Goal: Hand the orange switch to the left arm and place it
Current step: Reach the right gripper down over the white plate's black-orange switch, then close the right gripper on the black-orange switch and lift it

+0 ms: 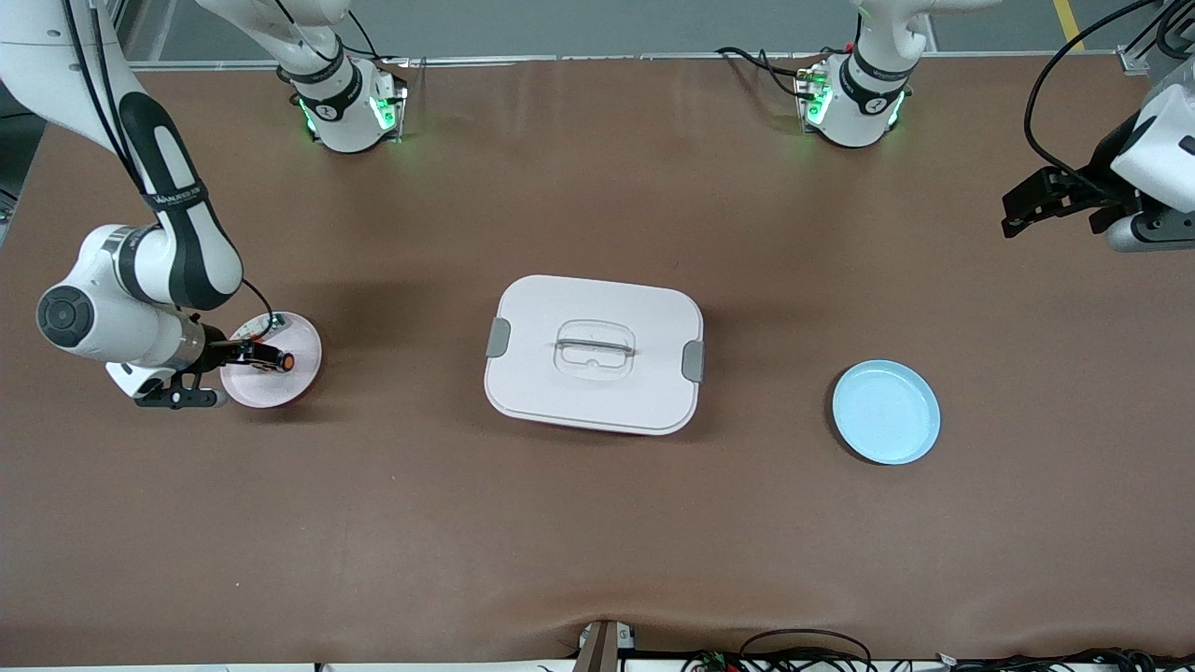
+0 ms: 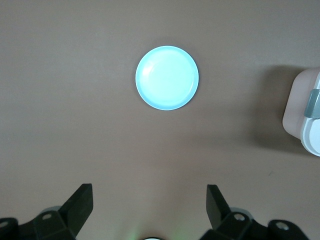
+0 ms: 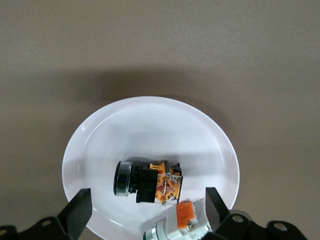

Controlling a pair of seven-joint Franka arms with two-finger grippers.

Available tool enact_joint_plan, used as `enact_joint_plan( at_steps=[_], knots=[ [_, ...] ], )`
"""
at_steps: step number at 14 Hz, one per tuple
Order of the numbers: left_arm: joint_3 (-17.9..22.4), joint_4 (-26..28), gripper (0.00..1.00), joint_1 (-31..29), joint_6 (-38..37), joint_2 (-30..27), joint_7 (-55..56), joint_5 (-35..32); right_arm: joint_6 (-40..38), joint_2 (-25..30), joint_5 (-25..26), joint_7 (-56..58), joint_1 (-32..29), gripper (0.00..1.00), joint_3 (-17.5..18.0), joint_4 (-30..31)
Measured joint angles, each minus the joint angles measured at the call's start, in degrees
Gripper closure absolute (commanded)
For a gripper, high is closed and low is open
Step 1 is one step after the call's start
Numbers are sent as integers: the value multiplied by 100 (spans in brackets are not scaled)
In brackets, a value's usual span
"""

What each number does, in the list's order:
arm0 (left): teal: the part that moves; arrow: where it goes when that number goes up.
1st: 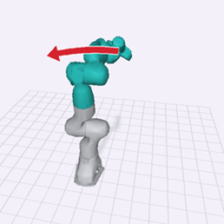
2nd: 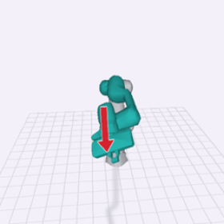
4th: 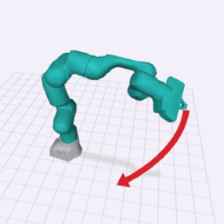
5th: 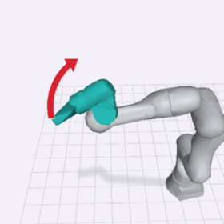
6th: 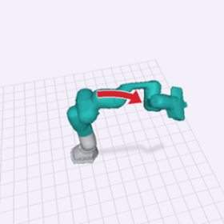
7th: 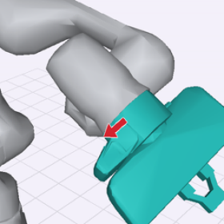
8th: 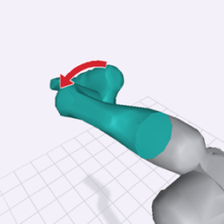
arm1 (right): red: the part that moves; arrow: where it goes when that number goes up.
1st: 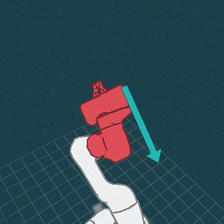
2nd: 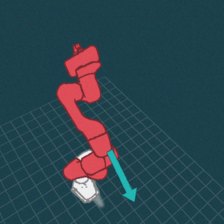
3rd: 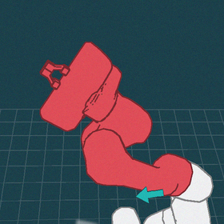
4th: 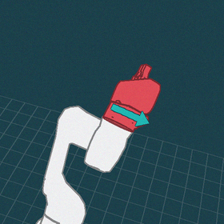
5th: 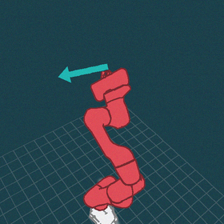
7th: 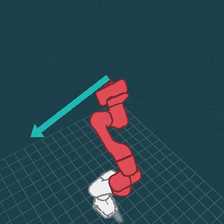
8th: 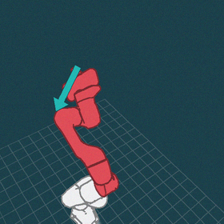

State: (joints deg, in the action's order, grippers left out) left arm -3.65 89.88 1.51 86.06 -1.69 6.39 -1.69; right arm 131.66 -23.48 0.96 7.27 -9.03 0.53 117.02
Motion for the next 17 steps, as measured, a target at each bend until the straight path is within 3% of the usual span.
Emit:
enact_joint_plan(
  at_steps=[17],
  knots=[
    [-3, 0, 0, 9, 1, 36, 0, 0, 263, -436, -339, 1, -100, 0, -11, 178]
  ],
)
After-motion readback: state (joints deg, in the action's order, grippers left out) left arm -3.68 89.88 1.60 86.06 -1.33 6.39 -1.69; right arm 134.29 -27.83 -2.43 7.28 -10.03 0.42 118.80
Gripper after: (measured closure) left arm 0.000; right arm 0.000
